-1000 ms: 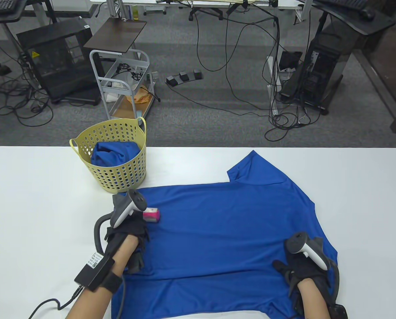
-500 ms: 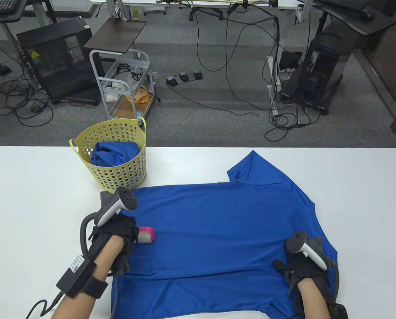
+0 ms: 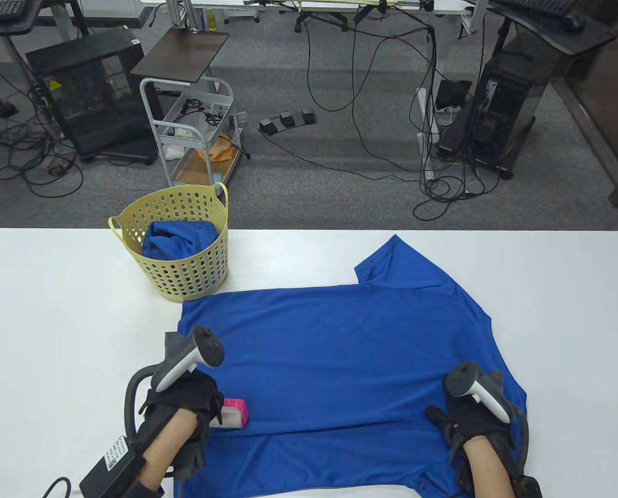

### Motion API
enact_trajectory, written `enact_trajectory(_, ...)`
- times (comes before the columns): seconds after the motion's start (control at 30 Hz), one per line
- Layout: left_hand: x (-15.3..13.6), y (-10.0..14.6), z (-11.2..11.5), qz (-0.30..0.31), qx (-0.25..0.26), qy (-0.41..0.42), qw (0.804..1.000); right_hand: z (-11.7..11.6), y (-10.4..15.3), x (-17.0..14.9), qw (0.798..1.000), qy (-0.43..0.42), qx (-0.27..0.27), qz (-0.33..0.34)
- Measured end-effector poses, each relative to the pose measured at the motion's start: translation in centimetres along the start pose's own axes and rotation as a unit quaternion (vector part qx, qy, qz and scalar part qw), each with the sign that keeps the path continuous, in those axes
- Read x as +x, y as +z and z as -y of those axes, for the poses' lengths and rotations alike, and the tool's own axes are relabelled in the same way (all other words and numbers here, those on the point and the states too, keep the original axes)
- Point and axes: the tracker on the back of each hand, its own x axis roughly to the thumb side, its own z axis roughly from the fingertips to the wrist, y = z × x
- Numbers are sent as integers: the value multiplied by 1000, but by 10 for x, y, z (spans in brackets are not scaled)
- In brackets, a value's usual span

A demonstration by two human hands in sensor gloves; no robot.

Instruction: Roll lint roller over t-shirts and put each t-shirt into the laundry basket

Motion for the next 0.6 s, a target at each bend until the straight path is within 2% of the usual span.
enact_trajectory(0.27, 19, -57, -13, -30, 62, 44, 997, 0, 0, 0, 1000, 0, 0, 1)
enact_trajectory(0.33, 22, -73, -11, -32, 53, 51, 997, 0, 0, 0, 1000, 0, 0, 1)
enact_trajectory(0.4, 23, -92, -4, -29, 23, 45, 998, 0, 0, 0, 1000, 0, 1, 1)
enact_trajectory(0.5, 22, -110, 6, -39, 15, 18, 999, -1, 0, 0, 1000, 0, 0, 2)
enact_trajectory(0.6, 21, -117, 7, -34, 49, 24, 998, -1, 0, 0, 1000, 0, 0, 2)
